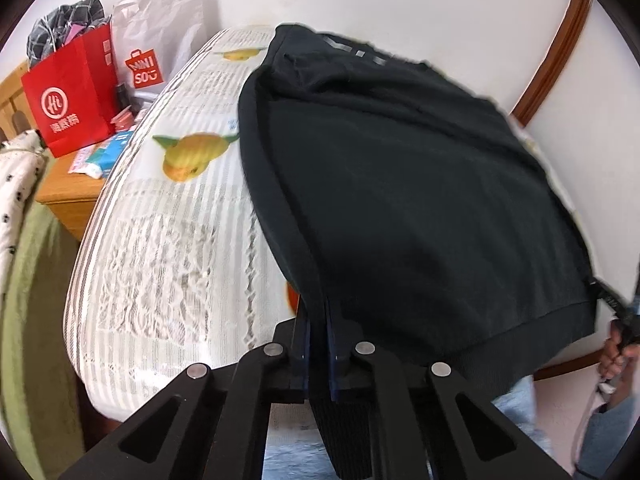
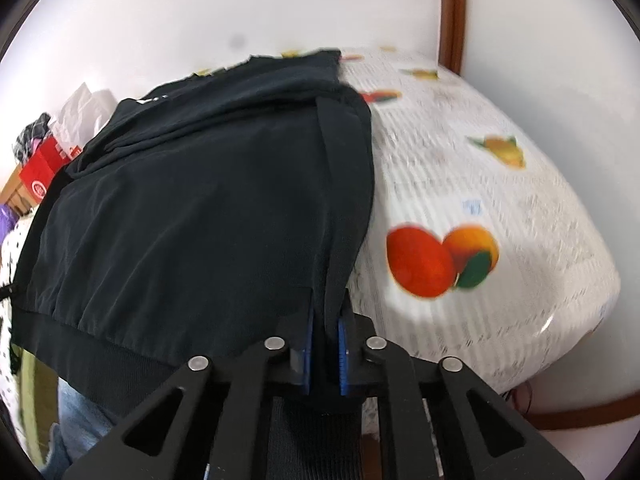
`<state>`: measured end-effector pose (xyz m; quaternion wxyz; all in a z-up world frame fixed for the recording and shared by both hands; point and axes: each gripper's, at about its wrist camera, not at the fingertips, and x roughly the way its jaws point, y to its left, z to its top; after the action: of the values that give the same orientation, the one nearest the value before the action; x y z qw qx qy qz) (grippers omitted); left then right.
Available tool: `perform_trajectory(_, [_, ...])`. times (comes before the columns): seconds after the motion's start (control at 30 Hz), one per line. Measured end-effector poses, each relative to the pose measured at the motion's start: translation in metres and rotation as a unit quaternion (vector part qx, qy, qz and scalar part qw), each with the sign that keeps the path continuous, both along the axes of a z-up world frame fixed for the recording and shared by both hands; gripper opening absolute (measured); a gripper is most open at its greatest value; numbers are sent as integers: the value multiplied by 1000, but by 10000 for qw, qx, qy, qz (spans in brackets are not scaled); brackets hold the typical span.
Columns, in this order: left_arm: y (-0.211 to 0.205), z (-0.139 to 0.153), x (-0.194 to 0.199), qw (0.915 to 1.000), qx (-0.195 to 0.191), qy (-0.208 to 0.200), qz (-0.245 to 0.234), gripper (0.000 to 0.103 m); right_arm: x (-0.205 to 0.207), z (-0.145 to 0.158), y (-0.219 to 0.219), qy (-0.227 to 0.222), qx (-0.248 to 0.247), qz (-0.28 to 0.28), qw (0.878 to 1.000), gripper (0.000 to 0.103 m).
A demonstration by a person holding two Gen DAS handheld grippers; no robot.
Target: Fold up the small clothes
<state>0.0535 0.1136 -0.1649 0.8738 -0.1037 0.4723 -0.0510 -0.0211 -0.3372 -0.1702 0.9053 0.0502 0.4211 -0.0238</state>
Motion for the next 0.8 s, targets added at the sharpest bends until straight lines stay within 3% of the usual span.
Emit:
perform_trajectory(0.1, [12,20,2,9986,-438,-293,33,6,1,18,-3,-329,47,72,9994,8])
perform_trajectory(0.23, [19,45,13,9959,-617,-653,63,6,8,46,-5,-790,253,136,9965,8])
perform_trajectory(0.53, [21,90,72,9911,-502,-1233,52,6,58,98,-9,-1472,624,95,9871,7])
perform_trajectory(0.8, [14,102,140,9882,-117,-1503,258,6,132,122,-11,-1703,668,-28,9831,7])
